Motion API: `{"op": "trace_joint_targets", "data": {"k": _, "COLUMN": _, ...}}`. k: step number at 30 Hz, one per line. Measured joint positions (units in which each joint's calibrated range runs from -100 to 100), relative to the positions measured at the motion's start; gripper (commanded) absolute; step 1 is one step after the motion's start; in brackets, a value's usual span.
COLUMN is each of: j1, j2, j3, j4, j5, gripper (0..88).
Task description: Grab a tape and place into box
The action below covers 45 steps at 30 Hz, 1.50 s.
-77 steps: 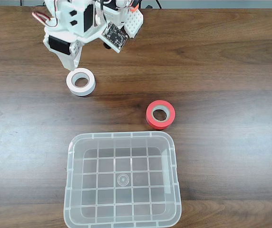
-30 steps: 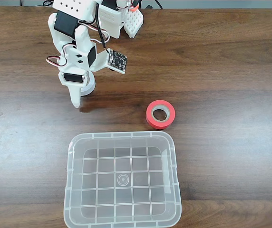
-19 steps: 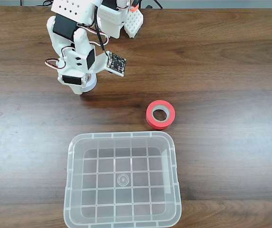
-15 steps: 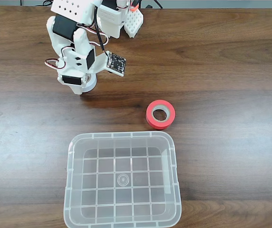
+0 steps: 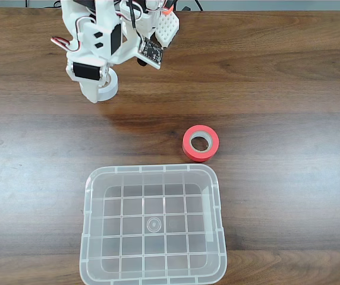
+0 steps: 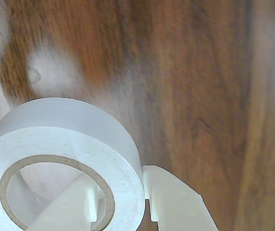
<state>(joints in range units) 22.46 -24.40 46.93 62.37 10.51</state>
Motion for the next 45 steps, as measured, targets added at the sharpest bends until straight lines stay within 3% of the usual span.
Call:
{"op": "trace_joint_targets", "data": {"k": 8, "j1": -3.8, "j2": -11.1, "j3": -6.1, "j4": 8.6, "j5": -0.2, "gripper": 4.9}}
{"op": "trace_joint_targets", "data": {"k": 17, "j1": -12.0, "j2": -8.7, "j3": -30.3, "j4": 10.2, "j5": -2.8, "gripper": 4.9}}
{"op": "trace_joint_targets", "data": {"k": 35, "j1": -24.2, "j2": 44.0, "j3": -86.5, "j4": 10.1, "j5": -5.7, "gripper": 4.9}}
{"op": "trace_joint_targets", "data": {"k": 45, "j1": -26.7, "j2": 68.1, "j3": -103.8, "j4": 8.1, "j5": -5.7, "gripper": 5.0}}
